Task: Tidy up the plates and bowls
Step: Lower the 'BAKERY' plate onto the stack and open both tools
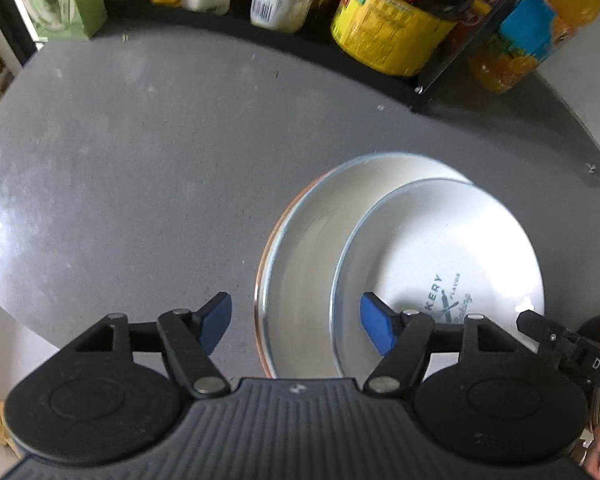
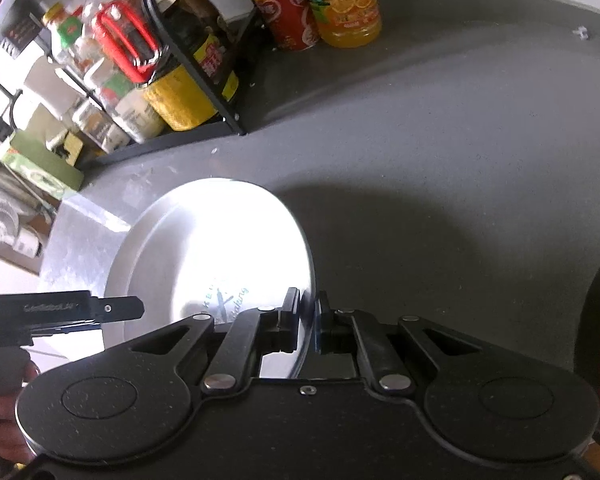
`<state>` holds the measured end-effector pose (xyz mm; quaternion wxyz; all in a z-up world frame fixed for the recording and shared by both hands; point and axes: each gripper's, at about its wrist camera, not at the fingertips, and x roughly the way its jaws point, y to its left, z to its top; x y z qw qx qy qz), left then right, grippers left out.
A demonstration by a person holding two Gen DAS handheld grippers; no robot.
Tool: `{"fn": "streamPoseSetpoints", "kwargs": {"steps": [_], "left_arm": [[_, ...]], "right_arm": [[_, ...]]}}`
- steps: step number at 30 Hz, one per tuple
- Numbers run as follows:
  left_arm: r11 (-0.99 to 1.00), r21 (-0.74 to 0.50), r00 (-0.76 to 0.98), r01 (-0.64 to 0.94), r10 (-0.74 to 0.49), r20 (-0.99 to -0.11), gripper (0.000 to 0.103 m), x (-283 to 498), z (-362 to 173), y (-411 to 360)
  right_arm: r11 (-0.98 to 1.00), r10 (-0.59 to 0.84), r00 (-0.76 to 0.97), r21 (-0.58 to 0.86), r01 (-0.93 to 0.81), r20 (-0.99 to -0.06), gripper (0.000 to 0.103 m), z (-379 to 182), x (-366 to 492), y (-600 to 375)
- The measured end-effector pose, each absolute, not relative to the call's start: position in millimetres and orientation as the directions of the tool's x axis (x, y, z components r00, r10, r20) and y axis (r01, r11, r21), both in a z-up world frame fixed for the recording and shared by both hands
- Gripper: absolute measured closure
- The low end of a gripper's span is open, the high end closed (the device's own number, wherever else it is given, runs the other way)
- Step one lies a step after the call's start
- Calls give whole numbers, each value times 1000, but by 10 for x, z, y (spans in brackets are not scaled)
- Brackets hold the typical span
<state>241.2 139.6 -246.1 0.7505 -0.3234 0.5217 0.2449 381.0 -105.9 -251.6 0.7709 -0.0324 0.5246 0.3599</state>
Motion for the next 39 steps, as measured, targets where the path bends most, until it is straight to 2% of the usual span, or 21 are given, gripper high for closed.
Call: {"fn": "streamPoseSetpoints", "kwargs": {"steps": [6, 9, 13, 20, 34, 39], "left_arm": [[634, -272, 354, -724, 4, -935, 44, 2370, -2558, 1457], [631, -280, 370, -723, 12, -929, 48, 2344, -2547, 1475], [623, -290, 382, -727, 16, -924, 51, 2294, -2534, 1525], [608, -294, 383, -738, 18, -924, 52, 2227, -2522, 1586], [651, -264, 352, -711, 4, -936, 51, 2272, -2485, 1637], [684, -292, 381, -669, -22, -924, 47, 2295, -2358, 1617]], "right_arm": [[744, 505, 199, 307, -593, -840, 93, -2534, 3795, -998], [755, 483, 197, 292, -588, -853, 79, -2585, 3821, -986], [756, 482, 182, 301, -581, -857, 72, -2672, 3831, -972], [759, 472, 192, 286, -585, -861, 66, -2684, 3804, -886], [783, 445, 229, 251, -570, -866, 64, -2620, 3694, -885], [781, 491, 222, 313, -541, -842, 61, -2473, 3655, -1041]]}}
